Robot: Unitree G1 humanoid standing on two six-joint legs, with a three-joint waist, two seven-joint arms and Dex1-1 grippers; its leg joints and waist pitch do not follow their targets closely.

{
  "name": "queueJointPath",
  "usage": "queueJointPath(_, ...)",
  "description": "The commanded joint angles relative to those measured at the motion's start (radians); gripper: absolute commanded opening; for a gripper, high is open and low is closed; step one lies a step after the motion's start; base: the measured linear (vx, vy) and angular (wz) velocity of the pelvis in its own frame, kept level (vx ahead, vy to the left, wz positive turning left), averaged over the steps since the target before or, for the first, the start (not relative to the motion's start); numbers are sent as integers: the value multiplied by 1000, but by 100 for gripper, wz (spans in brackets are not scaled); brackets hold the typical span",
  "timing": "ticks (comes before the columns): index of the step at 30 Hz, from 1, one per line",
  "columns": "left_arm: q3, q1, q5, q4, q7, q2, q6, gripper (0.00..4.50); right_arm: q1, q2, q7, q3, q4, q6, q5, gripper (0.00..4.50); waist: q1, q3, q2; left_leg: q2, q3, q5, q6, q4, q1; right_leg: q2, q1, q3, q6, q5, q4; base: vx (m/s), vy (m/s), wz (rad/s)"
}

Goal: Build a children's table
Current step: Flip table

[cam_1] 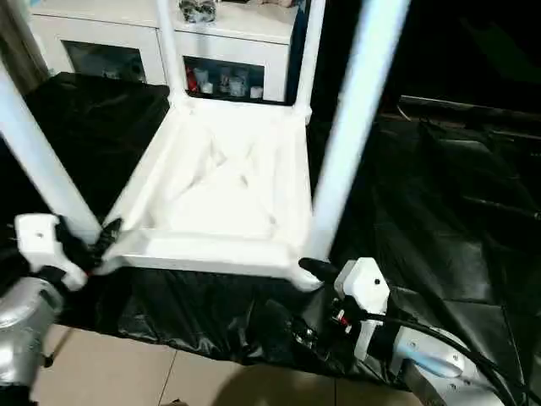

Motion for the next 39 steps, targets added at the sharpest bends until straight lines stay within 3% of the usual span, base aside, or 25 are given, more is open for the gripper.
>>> queueJointPath(1,-5,14,-22,18,32,-33,66,250,-25,11,-19,15,13,13,-10,450,-3,-31,4,96,-46,-185,47,-88,-4,-129,24,77,-123,-281,-75,0,0,0)
queueJointPath(6,48,-2,-73,-20,115,-91,109,239,-73,64,-69,56,66,13,-50,450,-6,-31,0,95,-47,-187,36,-87,-3,-127,19,77,-106,-338,-79,0,0,0)
queueJointPath(8,80,-15,-167,-69,136,-133,159,237,-80,79,-95,60,82,23,-59,450,-6,-31,0,95,-45,-185,34,-85,-3,-128,18,78,-107,-341,-78,0,0,0)
queueJointPath(14,98,-32,-319,-175,169,-214,260,237,-74,72,-83,69,70,49,-38,450,-3,-35,0,94,-42,-126,51,-80,-10,-125,21,78,-140,-231,-67,0,0,0)
queueJointPath(21,30,-43,-270,-257,168,-237,322,223,-110,131,-110,69,90,69,-2,450,-3,-39,-1,98,-44,-75,66,-78,-10,-123,24,77,-153,-125,-56,0,0,0)
queueJointPath(22,8,-59,-260,-278,188,-243,341,222,-143,170,-134,67,111,87,19,450,-1,-39,4,98,-44,-74,64,-78,-7,-121,22,77,-156,-113,-53,0,0,0)
queueJointPath(25,-15,-81,-245,-284,206,-243,346,221,-191,224,-174,42,162,110,46,450,-3,-39,4,95,-43,-88,51,-78,-5,-120,22,77,-161,-125,-55,0,0,0)
queueJointPath(26,-25,-98,-235,-276,215,-243,340,221,-224,253,-195,23,198,121,64,450,0,-41,6,93,-43,-75,49,-76,-7,-121,23,77,-164,-107,-50,0,0,0)
queueJointPath(27,-30,-129,-230,-258,225,-253,336,221,-289,299,-234,-13,269,146,88,450,-4,-41,0,93,-42,-62,49,-76,-11,-121,25,77,-165,-96,-49,0,0,0)
queueJointPath(29,-30,-140,-230,-252,227,-259,336,221,-312,314,-249,-24,296,154,91,450,-3,-51,4,89,-42,-14,47,-68,-13,-120,21,76,-179,-43,-36,0,0,0)
queueJointPath(30,-30,-148,-228,-246,227,-261,334,221,-327,320,-254,-28,312,155,89,450,0,-52,-3,89,-40,27,57,-64,-17,-119,23,77,-185,12,-27,0,0,0)
queueJointPath(31,-40,-159,-215,-242,225,-266,329,221,-353,342,-251,-41,337,158,117,450,0,-51,-1,87,-38,33,63,-62,-19,-117,20,77,-187,27,-27,0,0,0)
queueJointPath(32,-49,-167,-199,-240,230,-272,322,221,-377,362,-260,-53,361,169,137,450,-1,-50,-9,86,-36,27,81,-63,-24,-123,24,77,-194,30,-25,0,0,0)
queueJointPath(33,-52,-171,-192,-239,234,-275,319,221,-388,370,-267,-59,373,175,143,450,-1,-52,-7,86,-37,28,82,-61,-25,-124,24,76,-192,27,-25,0,0,0)
queueJointPath(34,-54,-178,-187,-236,236,-280,313,221,-400,381,-276,-66,387,178,150,450,-1,-53,-15,86,-35,43,89,-59,-25,-121,21,77,-188,36,-23,0,0,0)
queueJointPath(39,-60,-193,-169,-225,246,-285,293,221,-439,407,-283,-83,434,174,163,450,-2,-48,-14,86,-34,13,81,-61,-25,-120,19,75,-169,-35,-30,0,0,0)
